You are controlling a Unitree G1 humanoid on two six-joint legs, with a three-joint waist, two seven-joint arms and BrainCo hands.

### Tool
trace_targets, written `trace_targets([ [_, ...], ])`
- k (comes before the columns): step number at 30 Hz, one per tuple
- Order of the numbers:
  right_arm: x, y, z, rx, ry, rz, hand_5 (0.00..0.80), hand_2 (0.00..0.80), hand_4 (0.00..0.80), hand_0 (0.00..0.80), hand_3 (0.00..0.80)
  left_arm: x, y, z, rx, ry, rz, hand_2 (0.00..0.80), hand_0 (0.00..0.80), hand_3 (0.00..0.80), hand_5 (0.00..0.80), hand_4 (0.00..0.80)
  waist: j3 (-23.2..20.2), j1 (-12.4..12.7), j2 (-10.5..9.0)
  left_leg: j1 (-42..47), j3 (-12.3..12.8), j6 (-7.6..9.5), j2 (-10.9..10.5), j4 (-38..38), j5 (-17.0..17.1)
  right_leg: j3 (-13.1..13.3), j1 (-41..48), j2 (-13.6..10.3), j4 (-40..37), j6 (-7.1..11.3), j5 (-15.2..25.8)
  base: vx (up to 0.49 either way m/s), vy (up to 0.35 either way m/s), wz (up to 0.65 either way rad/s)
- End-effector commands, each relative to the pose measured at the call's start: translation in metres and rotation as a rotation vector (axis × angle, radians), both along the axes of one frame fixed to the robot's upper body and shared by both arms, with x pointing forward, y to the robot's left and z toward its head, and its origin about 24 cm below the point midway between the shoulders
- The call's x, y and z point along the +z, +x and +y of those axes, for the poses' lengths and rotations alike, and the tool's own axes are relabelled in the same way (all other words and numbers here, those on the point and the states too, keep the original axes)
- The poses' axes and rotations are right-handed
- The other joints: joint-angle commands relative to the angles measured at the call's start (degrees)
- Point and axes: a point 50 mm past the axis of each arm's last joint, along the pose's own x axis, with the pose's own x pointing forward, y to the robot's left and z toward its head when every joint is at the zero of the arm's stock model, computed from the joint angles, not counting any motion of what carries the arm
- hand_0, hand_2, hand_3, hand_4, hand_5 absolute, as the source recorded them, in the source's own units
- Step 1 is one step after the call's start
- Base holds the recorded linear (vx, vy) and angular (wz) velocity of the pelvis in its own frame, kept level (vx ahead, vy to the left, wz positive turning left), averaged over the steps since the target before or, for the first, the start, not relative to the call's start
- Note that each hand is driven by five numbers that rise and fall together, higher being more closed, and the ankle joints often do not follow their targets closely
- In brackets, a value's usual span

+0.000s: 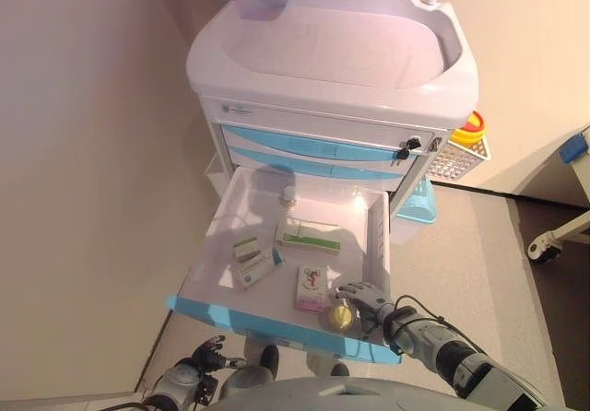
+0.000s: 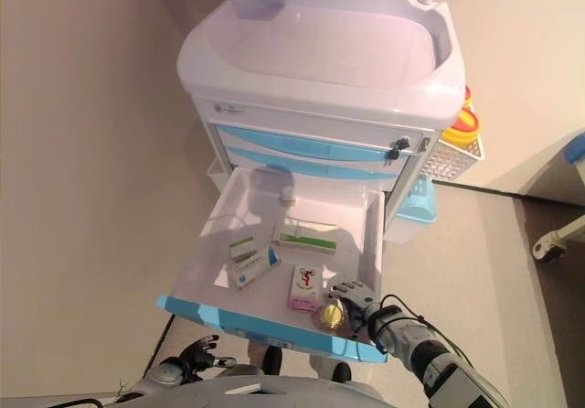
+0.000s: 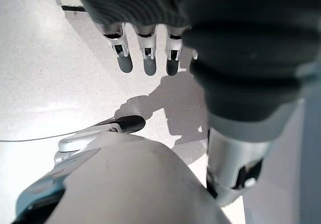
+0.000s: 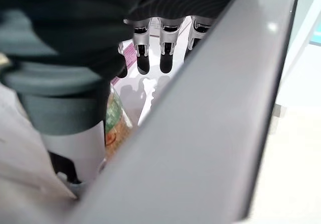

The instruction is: Open the drawer and pick up the medicine

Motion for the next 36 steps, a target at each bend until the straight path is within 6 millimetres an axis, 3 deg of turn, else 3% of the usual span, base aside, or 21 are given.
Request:
trace_targets([
  [1, 0.016, 0.018, 0.006, -0.005, 0.069, -0.109, 0.000, 0.000, 0.000, 0.000, 0.000, -0.006, -0.012, -0.008, -0.076, 0.002, 0.080, 0.000, 0.000, 0.000, 0.000, 0.000, 1.35, 0.54, -1.50, 1.29, -0.16, 2.61, -3.32, 0.76, -6.33, 1.24, -1.80, -1.89, 4.27, 2.56, -0.69, 0.000, 0.000, 0.00],
  [22, 0.024, 0.021, 0.026, 0.186, 0.075, -0.113, 0.000, 0.000, 0.000, 0.000, 0.000, -0.006, -0.011, -0.008, -0.080, -0.003, 0.076, 0.000, 0.000, 0.000, 0.000, 0.000, 1.60, 0.89, -1.06, 0.97, -0.52, 2.51, -3.42, 0.81, -6.28, 0.71, -2.01, -2.11, 4.34, 2.52, -0.97, 0.000, 0.000, 0.00],
  [36, 0.017, 0.014, 0.025, 0.198, 0.045, -0.052, 0.000, 0.000, 0.000, 0.000, 0.000, -0.005, -0.008, -0.008, -0.092, 0.004, 0.073, 0.000, 0.000, 0.000, 0.000, 0.000, 1.74, 1.33, -1.39, 0.72, -0.82, 2.53, -3.42, 0.85, -6.14, 0.45, -2.13, -2.04, 4.44, 2.42, -1.03, 0.000, 0.000, 0.00],
])
